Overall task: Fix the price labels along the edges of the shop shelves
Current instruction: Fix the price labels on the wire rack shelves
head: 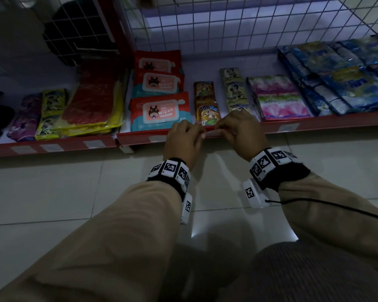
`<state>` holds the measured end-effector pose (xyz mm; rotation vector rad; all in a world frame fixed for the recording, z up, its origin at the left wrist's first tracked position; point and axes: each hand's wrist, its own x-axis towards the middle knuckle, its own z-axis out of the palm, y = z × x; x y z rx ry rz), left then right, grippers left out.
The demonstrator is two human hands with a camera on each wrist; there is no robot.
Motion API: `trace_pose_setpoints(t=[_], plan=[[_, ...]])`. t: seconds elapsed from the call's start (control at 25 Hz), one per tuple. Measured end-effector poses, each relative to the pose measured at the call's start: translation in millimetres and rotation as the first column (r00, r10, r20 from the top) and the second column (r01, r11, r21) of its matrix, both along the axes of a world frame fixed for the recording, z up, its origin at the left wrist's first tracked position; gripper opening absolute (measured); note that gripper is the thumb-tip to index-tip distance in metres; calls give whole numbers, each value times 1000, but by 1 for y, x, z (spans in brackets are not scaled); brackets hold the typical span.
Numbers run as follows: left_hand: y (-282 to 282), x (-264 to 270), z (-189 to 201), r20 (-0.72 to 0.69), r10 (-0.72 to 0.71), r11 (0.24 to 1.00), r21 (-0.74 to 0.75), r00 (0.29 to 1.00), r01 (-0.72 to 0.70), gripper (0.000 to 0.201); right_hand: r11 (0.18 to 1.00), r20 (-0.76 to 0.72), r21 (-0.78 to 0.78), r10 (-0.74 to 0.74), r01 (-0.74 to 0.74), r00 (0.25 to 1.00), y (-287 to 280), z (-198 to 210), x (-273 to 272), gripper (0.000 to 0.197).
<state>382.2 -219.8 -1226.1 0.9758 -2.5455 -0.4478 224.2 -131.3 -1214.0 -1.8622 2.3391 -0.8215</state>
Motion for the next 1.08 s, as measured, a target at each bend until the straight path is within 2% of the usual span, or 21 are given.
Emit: trace_pose_setpoints(t=[0.12,0.32,0.48,0.6,0.88,1.08], plan=[[1,-2,1,48,-7,998,-55,999,10,21,999,-90,43,15,-12,996,3,-2,2,22],[1,-4,4,131,-5,995,-94,991,17,24,991,-210,133,38,-10,977,0,-1,3,19],[4,-4,3,173,3,991,-132,985,21,25,978,-250,210,47,7,967,-1,0,3,25],[3,-5,3,193,3,993,-115,981,19,26,979,-275,202,38,19,961,0,-2,5,26],[4,-4,2,189,6,995,-97,982,13,26,984,-235,173,6,35,972,7,-2,6,28],[9,0,4,188,10,988,-152,982,19,25,992,-198,122,15,9,980,14,-1,6,25]])
